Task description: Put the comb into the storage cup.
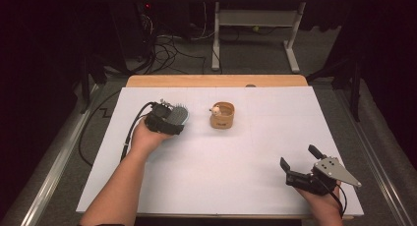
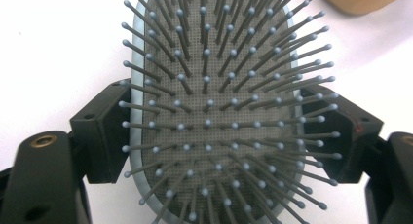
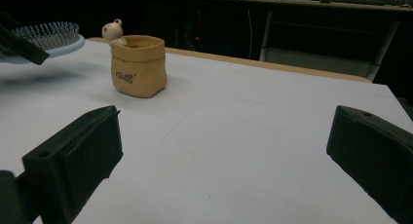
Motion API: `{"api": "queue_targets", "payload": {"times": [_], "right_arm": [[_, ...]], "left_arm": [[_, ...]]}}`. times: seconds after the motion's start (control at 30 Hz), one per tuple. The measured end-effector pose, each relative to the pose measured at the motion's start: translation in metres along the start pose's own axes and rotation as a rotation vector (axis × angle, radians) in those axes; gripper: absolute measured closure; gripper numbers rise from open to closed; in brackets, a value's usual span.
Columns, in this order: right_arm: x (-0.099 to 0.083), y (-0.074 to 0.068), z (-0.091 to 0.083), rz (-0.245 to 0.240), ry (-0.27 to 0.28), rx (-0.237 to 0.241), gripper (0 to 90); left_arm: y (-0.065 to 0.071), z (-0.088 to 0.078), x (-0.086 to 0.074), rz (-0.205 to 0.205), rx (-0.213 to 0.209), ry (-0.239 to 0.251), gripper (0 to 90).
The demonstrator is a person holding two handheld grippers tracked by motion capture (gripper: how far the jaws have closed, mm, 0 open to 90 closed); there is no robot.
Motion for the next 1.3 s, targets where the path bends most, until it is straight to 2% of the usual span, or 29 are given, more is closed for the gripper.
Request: {"api": "queue_targets", "payload": {"times": [0.07, 0.13, 0.47, 0.77, 0.97, 1.13, 1.3], "right_arm": [[0.0, 0.0, 0.0, 0.001, 0.0, 0.0, 0.2], [0.0, 0.0, 0.0, 0.003, -0.001, 0.0, 0.2], [0.001, 0.0, 0.0, 0.003, 0.002, 0.002, 0.2], [0.001, 0.0, 0.0, 0.004, 0.003, 0.003, 0.2], [0.001, -0.001, 0.0, 0.004, 0.003, 0.005, 0.2], [0.001, -0.002, -0.001, 0.002, 0.003, 0.003, 0.2], [0.001, 0.0, -0.001, 0.018, 0.007, 0.003, 0.2]], "left_arm": [[0.001, -0.003, 0.0, 0.009, -0.001, 0.005, 20.4], [0.005, -0.01, 0.002, 0.006, -0.007, 0.036, 20.4], [0.01, -0.025, -0.004, 0.018, -0.023, 0.084, 20.3], [0.017, -0.038, -0.019, 0.027, -0.041, 0.131, 20.4], [0.022, -0.047, -0.032, 0.016, -0.06, 0.175, 20.3], [0.025, -0.048, -0.046, -0.002, -0.084, 0.2, 20.3], [0.028, -0.051, -0.055, -0.013, -0.081, 0.22, 20.4]]}}
Point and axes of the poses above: each handheld gripper's, and its own axes: z roughly forward along the jaws, x roughly out of its top, y roughly to its right, the point moved 4 cm from there along z, roughly forward along the jaws, and after that the axes turned 5 degrees about y, right-handed, at the moved point
